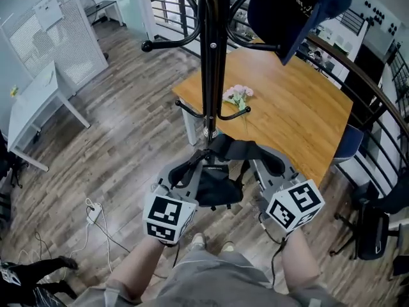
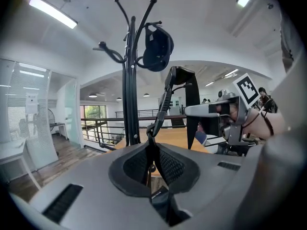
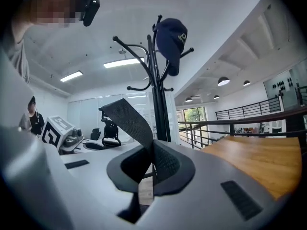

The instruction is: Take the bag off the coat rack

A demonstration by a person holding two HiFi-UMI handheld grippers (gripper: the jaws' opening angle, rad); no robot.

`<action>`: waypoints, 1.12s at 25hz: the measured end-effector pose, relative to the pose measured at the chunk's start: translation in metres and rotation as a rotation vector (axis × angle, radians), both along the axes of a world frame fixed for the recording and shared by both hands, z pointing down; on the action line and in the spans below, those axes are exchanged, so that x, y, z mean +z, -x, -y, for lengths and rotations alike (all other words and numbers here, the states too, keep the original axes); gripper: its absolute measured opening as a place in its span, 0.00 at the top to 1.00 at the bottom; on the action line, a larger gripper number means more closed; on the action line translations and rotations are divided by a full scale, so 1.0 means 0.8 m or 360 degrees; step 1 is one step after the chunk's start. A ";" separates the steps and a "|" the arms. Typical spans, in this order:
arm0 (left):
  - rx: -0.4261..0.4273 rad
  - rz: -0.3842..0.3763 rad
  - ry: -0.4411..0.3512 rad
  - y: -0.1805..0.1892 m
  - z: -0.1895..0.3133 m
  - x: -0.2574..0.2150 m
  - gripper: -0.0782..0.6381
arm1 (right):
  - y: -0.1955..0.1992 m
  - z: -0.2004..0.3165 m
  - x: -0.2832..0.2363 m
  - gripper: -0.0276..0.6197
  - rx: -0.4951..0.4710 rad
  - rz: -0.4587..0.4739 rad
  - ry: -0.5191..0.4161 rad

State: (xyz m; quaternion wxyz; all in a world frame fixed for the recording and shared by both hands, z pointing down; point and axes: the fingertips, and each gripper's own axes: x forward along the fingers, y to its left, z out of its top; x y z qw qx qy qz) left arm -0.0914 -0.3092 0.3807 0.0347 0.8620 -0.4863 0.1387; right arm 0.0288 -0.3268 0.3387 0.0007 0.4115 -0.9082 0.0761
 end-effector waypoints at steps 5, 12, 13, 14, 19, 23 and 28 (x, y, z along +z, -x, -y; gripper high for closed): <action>0.0135 -0.0016 -0.0099 -0.035 -0.012 -0.060 0.84 | -0.045 -0.034 -0.061 0.91 0.0078 0.0078 -0.0014; 0.0377 -0.0094 -0.0183 -0.106 -0.021 -0.109 0.84 | -0.114 -0.089 -0.113 0.91 0.0244 0.0055 -0.0105; 0.0419 -0.0104 -0.0185 -0.118 -0.024 -0.112 0.84 | -0.125 -0.098 -0.118 0.91 0.0276 0.0052 -0.0117; 0.0463 -0.0113 -0.0187 -0.132 -0.026 -0.115 0.84 | -0.137 -0.106 -0.122 0.91 0.0314 0.0048 -0.0130; 0.0695 -0.0140 -0.0190 -0.195 -0.040 -0.123 0.84 | -0.194 -0.145 -0.126 0.91 0.0553 0.0006 -0.0152; 0.0908 -0.0144 -0.0188 -0.246 -0.058 -0.124 0.84 | -0.233 -0.187 -0.115 0.91 0.0757 -0.0015 -0.0123; 0.1108 -0.0133 -0.0168 -0.321 -0.090 -0.111 0.83 | -0.296 -0.237 -0.091 0.91 0.0954 -0.0028 -0.0063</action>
